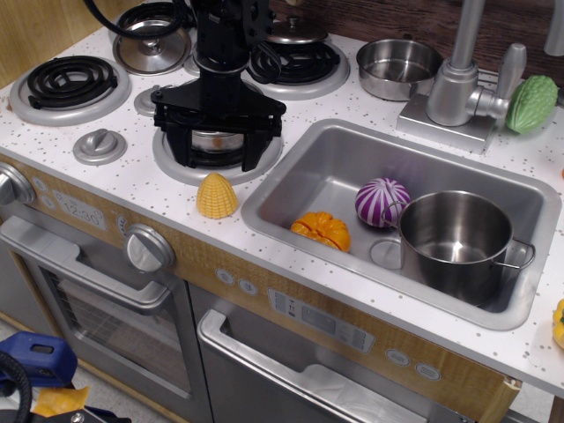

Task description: Put corn in pan which is on stove

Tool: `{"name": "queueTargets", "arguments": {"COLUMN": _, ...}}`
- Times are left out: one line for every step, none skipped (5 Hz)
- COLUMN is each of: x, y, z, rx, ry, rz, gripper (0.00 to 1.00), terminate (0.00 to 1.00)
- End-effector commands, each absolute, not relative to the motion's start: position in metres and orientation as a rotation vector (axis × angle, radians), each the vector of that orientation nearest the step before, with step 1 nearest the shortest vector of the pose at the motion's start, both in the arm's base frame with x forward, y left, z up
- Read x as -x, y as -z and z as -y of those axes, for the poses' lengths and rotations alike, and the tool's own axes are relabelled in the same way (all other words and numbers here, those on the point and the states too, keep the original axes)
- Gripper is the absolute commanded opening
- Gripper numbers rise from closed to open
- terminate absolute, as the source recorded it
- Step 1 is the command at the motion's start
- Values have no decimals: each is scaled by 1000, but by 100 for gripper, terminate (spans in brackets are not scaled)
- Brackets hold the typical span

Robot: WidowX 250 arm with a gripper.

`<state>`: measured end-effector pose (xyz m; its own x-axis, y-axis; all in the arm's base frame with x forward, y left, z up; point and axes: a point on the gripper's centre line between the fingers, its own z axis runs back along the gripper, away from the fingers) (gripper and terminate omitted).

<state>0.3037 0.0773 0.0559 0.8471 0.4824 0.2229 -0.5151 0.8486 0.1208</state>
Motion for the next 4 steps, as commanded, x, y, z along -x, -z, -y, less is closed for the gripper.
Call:
{"name": "queueTargets", "arguments": {"x": -304, "y": -56, "z": -77, "rx": -179, "ry": -529, "rz": 188, "gripper": 100, "terminate": 0}}
{"name": "queueTargets", "arguments": {"x": -304, "y": -52, "z": -81, "rx": -144, "ry": -516, "rz": 190, "gripper": 100, "terminate": 0}}
{"name": "queueTargets", "arguments": {"x": -302, "y": -46, "z": -88, "rx": -108, "ry": -508, "rz": 197, "gripper": 100, "terminate": 0}}
{"name": "queueTargets", "arguments": {"x": -301, "y": -37, "z": -89, "rx": -50, "ry": -518, "rz": 209, "gripper": 100, "terminate": 0}}
